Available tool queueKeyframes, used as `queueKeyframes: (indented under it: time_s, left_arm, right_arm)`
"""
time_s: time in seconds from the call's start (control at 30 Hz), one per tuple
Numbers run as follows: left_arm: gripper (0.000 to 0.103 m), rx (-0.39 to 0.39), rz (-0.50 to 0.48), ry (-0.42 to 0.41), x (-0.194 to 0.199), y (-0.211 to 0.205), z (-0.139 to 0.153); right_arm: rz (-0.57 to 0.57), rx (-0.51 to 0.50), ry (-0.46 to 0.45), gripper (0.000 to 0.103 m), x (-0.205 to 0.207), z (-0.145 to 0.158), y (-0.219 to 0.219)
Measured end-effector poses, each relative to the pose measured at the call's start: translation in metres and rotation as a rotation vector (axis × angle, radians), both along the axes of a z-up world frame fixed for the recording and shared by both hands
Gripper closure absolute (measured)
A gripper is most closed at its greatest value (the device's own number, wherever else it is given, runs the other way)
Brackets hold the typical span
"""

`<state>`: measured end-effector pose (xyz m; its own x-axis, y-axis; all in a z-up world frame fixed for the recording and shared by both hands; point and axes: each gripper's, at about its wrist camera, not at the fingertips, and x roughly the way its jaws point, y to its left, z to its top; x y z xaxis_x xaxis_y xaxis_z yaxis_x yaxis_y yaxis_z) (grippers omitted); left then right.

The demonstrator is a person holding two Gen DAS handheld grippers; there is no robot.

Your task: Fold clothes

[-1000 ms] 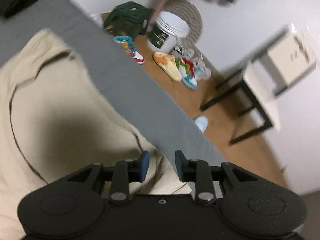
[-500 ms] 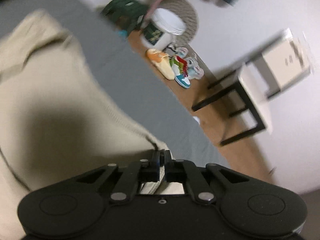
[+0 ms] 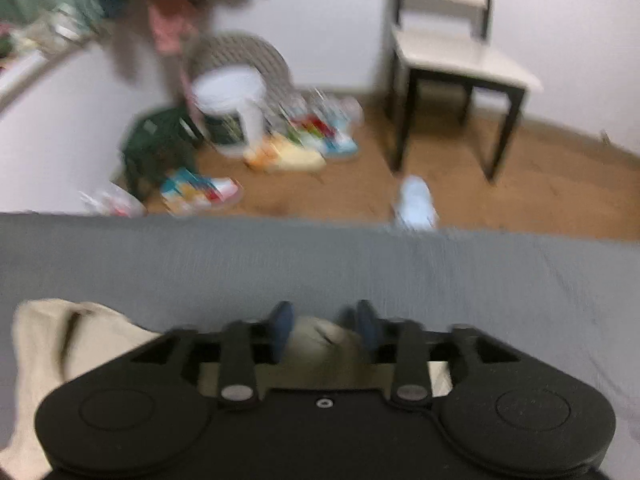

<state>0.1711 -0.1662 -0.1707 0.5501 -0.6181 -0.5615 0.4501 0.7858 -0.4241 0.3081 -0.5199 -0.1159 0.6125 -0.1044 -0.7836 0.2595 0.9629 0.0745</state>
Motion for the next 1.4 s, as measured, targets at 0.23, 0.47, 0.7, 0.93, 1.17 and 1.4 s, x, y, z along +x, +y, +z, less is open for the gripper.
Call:
queueKeyframes:
  time_s: [0.23, 0.47, 0.7, 0.93, 1.17, 1.4]
  left_arm:
    - [0.091, -0.013, 0.015, 0.006, 0.001, 0.005, 0.002]
    - [0.091, -0.017, 0.007, 0.032, 0.004, 0.007, 0.0]
    - [0.091, -0.007, -0.036, 0.093, 0.006, -0.005, -0.016]
    - [0.091, 0.031, -0.04, 0.122, 0.009, -0.01, -0.024]
    - [0.091, -0.014, 0.031, 0.074, 0.017, 0.023, -0.002]
    - [0.091, -0.027, 0.282, 0.188, 0.042, 0.08, -0.011]
  right_arm:
    - [0.228, 0.263, -0.055, 0.061, 0.014, 0.011, 0.065]
    - [0.184, 0.309, -0.003, 0.093, 0.044, -0.025, 0.097]
    - [0.145, 0.265, -0.027, 0.099, 0.053, -0.031, 0.094]
    - [0.112, 0.336, -0.01, 0.088, 0.05, -0.03, 0.092]
    - [0.209, 0.258, -0.032, 0.058, 0.001, 0.004, 0.102]
    - [0.657, 0.266, -0.025, 0.066, -0.05, 0.012, 0.178]
